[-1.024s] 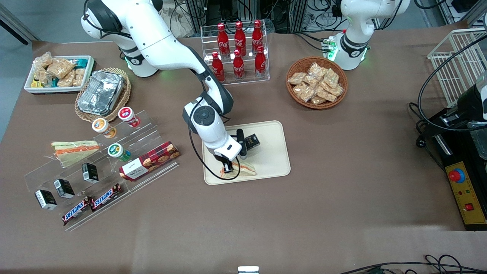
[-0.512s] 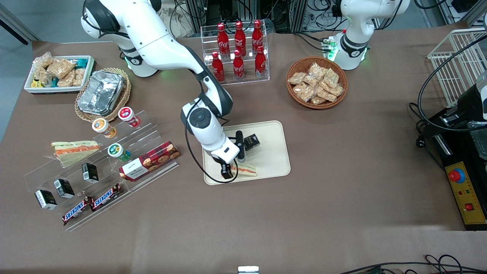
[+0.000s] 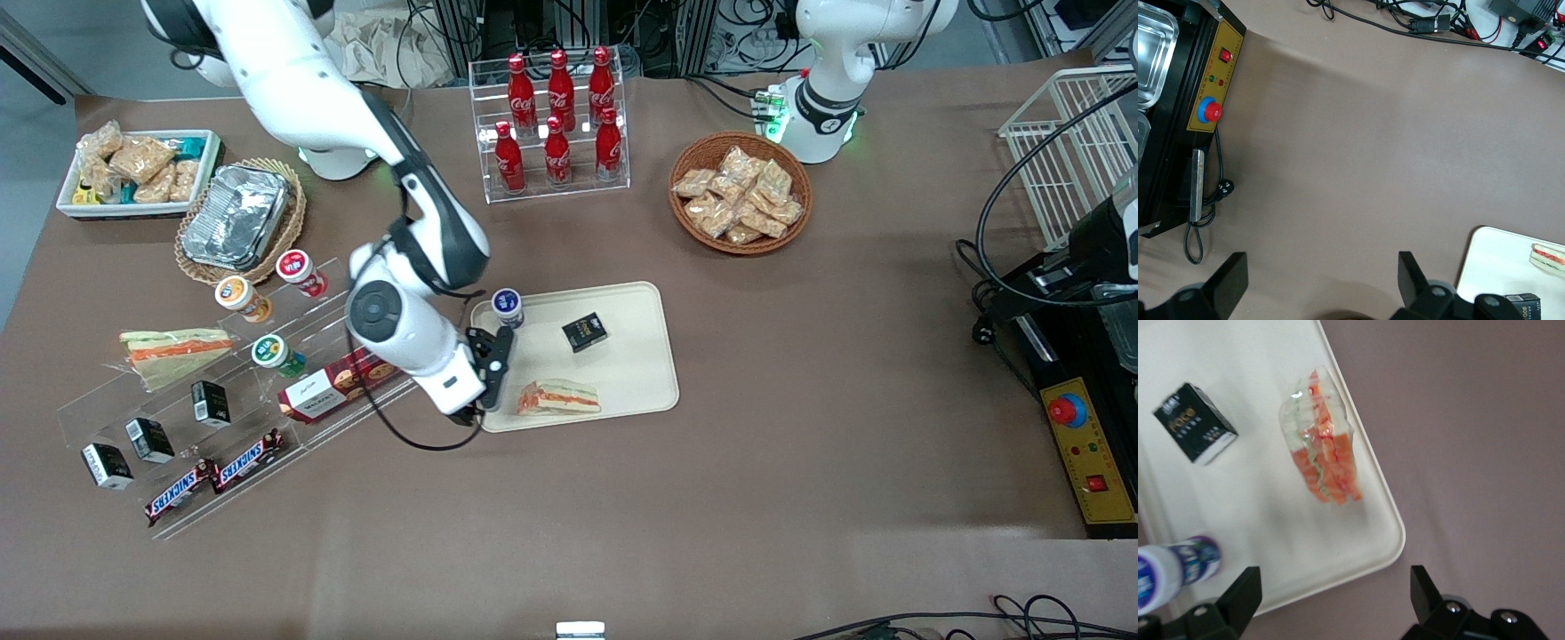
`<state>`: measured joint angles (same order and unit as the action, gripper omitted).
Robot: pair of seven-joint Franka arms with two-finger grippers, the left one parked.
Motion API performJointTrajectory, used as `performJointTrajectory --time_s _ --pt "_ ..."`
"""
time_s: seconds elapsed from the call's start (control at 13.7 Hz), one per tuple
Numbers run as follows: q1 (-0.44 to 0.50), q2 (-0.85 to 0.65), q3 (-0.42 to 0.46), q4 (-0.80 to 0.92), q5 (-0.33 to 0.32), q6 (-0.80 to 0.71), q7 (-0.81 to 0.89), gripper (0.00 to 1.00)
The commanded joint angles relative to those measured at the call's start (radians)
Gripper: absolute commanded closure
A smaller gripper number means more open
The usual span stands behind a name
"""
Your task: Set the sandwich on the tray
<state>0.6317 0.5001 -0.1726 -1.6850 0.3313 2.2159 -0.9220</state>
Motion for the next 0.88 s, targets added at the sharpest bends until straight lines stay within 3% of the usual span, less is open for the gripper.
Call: performJointTrajectory --time_s 0.0,0.07,0.22,0.29,0.51,0.8 --pt "0.000 -0.110 -0.031 -0.016 -0.082 -0.119 0.220 0.01" --pt "0.000 -0.141 -0.053 -0.016 -0.131 -0.149 0.308 0.01" --pt "-0.001 -0.198 -0.125 -0.006 -0.289 -0.160 0.470 0.01" --pt "-0.003 -0.216 -0.164 -0.007 -0.322 -0.162 0.529 0.01" --pt "-0.004 -0.274 -0.275 -0.005 -0.316 -0.166 0.589 0.01" --pt "-0.001 -0.394 -0.405 -0.005 -0.318 -0.345 0.630 0.01"
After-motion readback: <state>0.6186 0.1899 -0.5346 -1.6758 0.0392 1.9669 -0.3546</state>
